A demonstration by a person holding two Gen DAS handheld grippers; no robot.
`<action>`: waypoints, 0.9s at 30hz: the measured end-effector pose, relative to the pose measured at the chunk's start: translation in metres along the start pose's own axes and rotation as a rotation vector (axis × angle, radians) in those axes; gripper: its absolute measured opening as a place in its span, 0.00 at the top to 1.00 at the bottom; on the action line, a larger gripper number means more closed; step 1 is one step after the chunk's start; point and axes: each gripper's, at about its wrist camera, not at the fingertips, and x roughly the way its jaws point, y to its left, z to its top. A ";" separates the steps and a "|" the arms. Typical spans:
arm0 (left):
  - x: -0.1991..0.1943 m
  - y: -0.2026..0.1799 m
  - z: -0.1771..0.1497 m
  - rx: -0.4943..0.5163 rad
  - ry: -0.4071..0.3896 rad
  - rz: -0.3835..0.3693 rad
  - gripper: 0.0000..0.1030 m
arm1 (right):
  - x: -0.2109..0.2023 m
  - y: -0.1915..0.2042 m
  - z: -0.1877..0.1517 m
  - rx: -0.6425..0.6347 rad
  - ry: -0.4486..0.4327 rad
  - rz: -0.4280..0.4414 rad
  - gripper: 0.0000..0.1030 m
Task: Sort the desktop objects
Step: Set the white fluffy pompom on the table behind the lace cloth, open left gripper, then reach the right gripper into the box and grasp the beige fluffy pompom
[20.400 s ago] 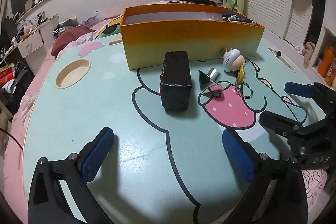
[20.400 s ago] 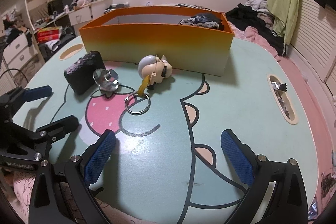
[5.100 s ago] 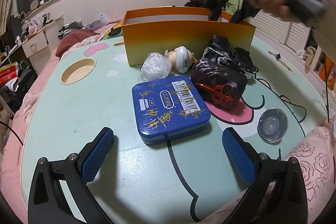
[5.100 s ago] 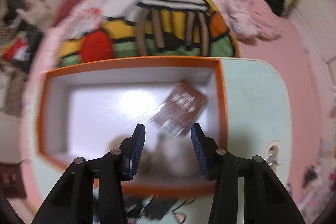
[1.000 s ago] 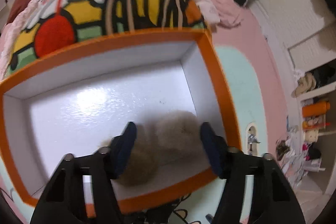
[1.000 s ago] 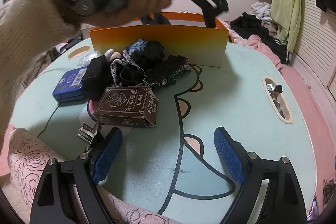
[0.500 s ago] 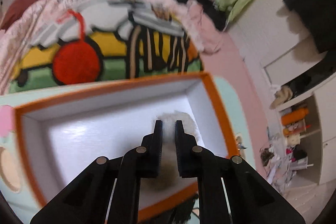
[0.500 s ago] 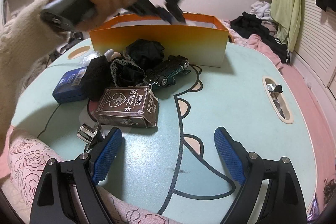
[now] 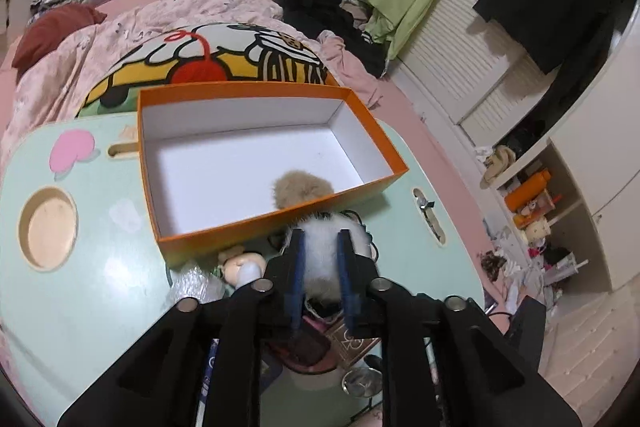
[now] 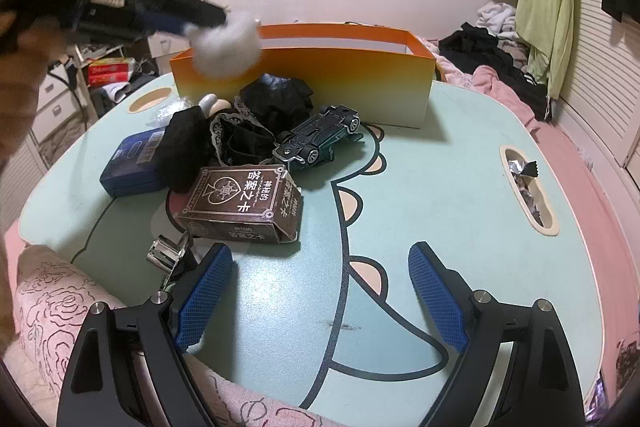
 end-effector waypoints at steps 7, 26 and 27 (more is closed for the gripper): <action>-0.042 0.006 -0.031 0.054 -0.103 0.074 0.36 | 0.000 0.001 0.000 0.000 0.000 0.000 0.13; 0.010 -0.003 -0.140 0.218 -0.091 0.451 0.02 | 0.000 0.002 -0.001 -0.002 -0.001 -0.003 0.12; 0.009 -0.002 -0.142 0.212 -0.105 0.455 0.01 | -0.001 0.003 0.000 -0.002 -0.001 -0.002 0.12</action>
